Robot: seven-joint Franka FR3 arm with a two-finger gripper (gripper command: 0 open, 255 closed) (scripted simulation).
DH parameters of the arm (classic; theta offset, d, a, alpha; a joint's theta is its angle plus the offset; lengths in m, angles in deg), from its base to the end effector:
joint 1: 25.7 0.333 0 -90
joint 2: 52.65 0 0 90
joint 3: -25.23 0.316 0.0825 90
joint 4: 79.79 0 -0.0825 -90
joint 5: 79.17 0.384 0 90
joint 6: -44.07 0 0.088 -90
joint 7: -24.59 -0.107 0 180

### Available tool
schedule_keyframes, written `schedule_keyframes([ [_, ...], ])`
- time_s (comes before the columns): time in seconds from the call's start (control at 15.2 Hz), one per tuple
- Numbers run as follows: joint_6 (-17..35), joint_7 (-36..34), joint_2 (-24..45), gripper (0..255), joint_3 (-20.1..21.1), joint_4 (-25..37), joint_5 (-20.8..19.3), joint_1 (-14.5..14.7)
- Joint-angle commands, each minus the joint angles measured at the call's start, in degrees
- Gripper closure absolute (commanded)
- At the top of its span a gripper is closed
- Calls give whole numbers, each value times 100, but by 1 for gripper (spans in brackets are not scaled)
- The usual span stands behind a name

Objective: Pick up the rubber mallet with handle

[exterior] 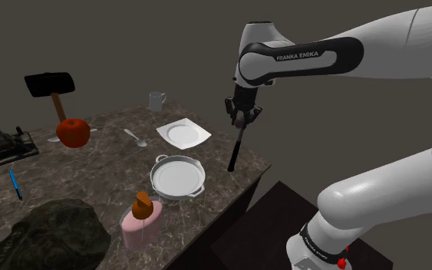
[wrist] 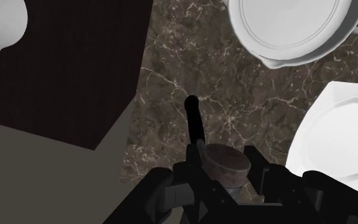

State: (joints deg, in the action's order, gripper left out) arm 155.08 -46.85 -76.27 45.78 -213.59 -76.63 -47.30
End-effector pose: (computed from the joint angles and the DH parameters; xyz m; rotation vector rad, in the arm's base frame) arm 0.4318 0.0044 0.4828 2.4221 -1.8599 0.0761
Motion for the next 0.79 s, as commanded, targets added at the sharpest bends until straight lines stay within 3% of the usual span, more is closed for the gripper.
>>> schedule_keyframes([
  [0.0,-78,13,-17,255,-13,49,-1,-3],
  [0.73,-934,86,-104,255,-97,823,-18,-26],
])
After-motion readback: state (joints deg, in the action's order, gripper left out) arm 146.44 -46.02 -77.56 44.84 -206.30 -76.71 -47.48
